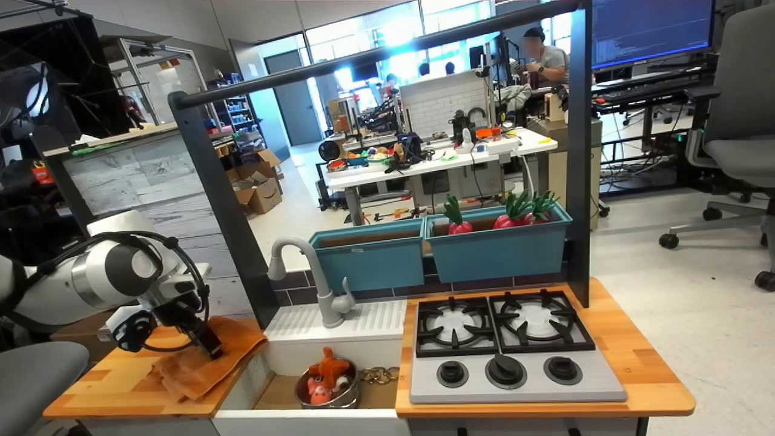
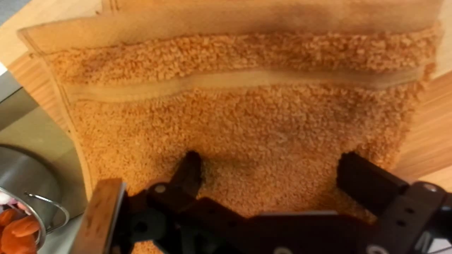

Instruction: Put the toys inside the pot in the sink and then wipe the counter with the towel

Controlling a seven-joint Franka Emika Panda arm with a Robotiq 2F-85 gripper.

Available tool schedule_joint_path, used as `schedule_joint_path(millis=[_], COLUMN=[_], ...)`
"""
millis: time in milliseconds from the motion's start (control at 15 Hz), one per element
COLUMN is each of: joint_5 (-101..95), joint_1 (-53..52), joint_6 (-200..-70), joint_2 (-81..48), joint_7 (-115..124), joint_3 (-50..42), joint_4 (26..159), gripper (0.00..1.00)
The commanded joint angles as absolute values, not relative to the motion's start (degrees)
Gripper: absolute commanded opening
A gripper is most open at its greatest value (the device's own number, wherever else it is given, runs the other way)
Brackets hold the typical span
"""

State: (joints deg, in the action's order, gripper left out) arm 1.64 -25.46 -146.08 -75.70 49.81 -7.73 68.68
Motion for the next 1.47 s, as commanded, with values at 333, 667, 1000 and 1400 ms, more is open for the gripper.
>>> schedule_joint_path(millis=[333, 667, 1000, 1400], joint_5=[-1.1, 1.0, 1.3, -0.7], joint_1=[-35.9, -34.4, -30.3, -30.6], joint_6=[-141.5, -139.2, -139.7, -142.6], joint_2=[-83.1, -81.9, -75.9, -61.7], joint_7=[51.2, 49.9, 50.1, 43.2], joint_3=[-3.4, -2.6, -3.9, -1.9], joint_4=[54.9, 55.1, 65.8, 81.9], gripper=[1.0, 1.0, 1.0, 1.0])
